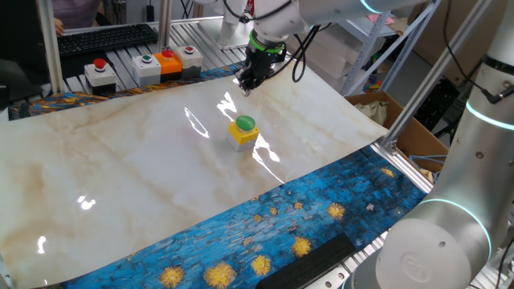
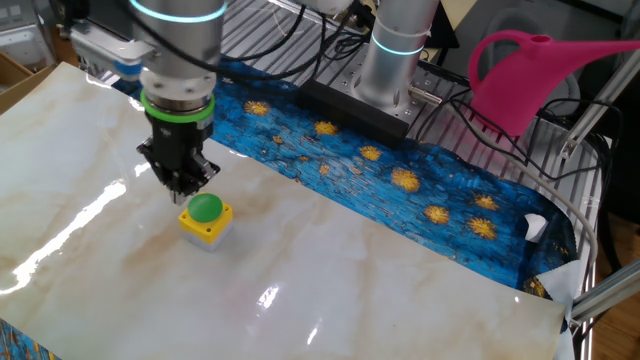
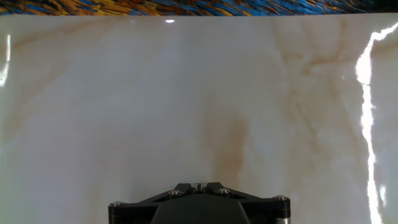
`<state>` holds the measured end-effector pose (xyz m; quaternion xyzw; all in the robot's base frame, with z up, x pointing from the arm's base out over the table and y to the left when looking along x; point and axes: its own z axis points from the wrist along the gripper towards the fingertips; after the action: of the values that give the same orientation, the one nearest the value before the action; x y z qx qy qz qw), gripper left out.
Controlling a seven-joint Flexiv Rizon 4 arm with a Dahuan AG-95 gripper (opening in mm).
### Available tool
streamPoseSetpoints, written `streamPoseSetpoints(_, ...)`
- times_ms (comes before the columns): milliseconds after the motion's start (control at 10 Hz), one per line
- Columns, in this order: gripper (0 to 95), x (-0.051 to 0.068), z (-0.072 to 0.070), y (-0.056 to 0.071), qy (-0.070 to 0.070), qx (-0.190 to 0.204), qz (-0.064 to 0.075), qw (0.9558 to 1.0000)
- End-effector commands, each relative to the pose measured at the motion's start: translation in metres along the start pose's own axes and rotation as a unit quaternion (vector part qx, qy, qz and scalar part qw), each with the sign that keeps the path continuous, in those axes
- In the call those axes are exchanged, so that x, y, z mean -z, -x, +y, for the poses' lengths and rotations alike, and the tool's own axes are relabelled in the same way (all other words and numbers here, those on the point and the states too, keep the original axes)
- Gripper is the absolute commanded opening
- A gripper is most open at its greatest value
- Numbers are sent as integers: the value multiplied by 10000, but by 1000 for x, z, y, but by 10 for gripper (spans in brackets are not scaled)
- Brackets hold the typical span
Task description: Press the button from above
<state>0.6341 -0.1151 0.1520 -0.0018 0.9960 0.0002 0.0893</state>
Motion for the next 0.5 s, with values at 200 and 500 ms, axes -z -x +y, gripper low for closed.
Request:
streamPoseSetpoints(200,0,2,0,-3,-131,-250,30,9996)
streamPoseSetpoints(500,0,2,0,-3,-124,-199,56,9997)
